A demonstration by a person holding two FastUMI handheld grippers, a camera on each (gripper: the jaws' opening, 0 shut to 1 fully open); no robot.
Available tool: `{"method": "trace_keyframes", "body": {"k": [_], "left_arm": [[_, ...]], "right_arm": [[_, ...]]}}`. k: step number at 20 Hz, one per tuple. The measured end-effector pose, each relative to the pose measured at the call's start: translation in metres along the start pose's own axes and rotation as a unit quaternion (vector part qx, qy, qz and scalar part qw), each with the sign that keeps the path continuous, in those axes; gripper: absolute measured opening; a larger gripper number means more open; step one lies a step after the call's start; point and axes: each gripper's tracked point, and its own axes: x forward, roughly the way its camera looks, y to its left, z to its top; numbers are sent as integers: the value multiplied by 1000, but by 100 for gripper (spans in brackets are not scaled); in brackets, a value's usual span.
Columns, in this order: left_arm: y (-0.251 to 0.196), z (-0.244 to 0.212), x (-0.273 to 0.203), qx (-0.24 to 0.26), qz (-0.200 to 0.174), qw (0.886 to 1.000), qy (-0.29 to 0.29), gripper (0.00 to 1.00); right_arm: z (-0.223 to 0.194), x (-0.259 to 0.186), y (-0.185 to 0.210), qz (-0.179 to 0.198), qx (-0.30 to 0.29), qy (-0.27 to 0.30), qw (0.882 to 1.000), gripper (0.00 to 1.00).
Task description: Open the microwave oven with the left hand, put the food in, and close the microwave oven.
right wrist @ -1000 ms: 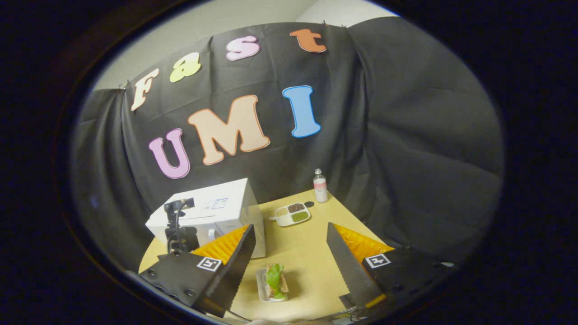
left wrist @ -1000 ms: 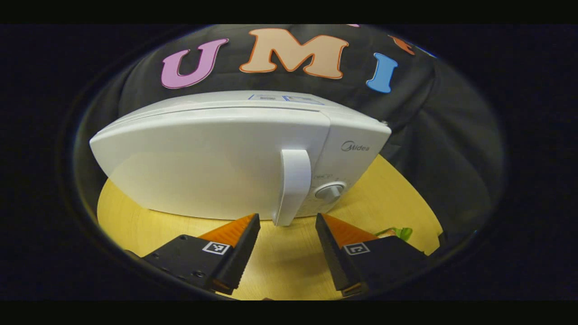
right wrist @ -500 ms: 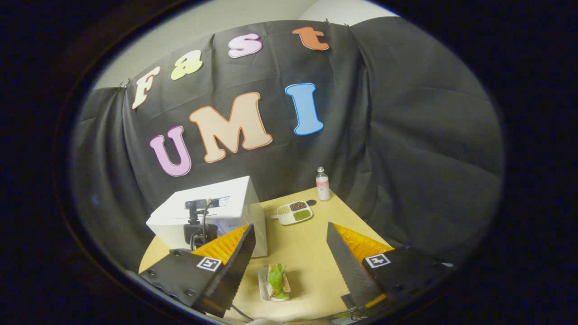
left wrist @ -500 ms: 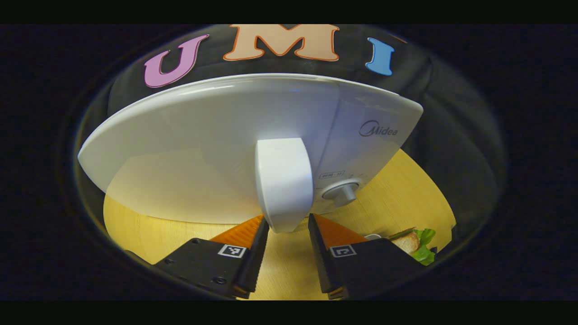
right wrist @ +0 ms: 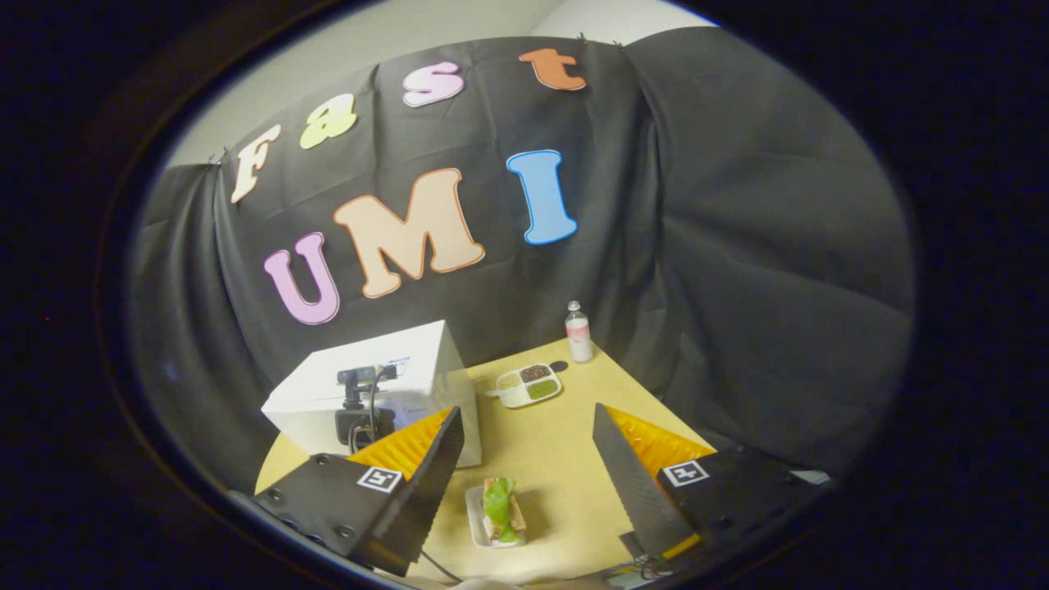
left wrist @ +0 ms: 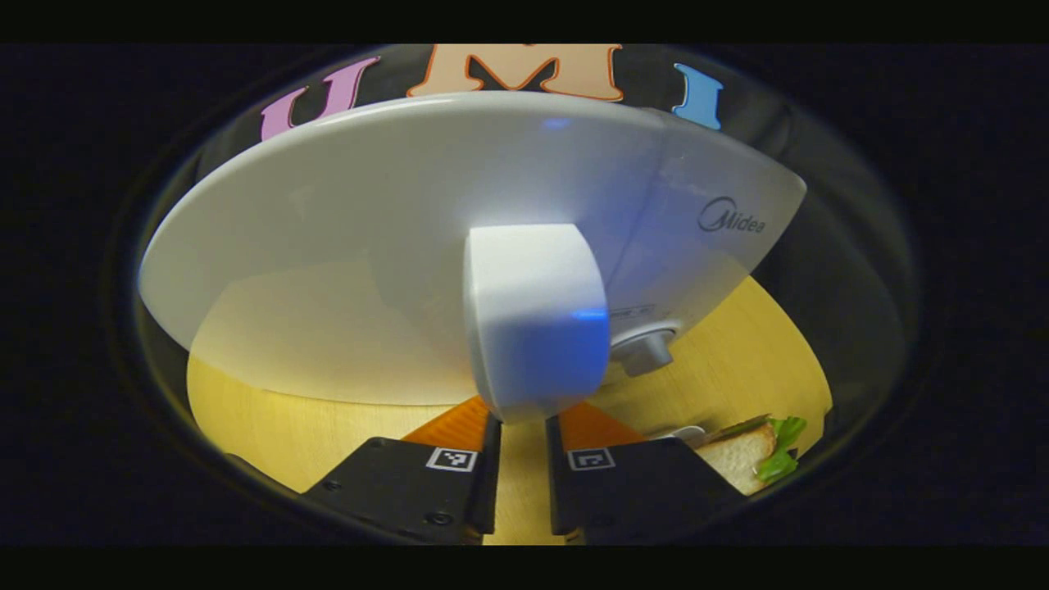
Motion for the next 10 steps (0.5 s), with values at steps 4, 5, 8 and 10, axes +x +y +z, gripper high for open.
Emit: {"method": "trace_keyframes", "body": {"k": [4, 5, 8, 10], "left_arm": [[0, -1, -1, -1, 3, 1000, 0, 17], [1, -1, 0, -4, 4, 1000, -1, 16], [1, -1, -1, -9, 14, 1000, -11, 14], [1, -2, -3, -14, 21, 1000, -17, 14]], "right_arm": [[-3, -4, -2, -2, 0, 0, 1000, 99], [-5, -6, -4, -4, 1, 1, 1000, 99], [-11, -11, -11, -7, 7, 8, 1000, 92], [-14, -14, -15, -10, 11, 10, 1000, 99]]}}
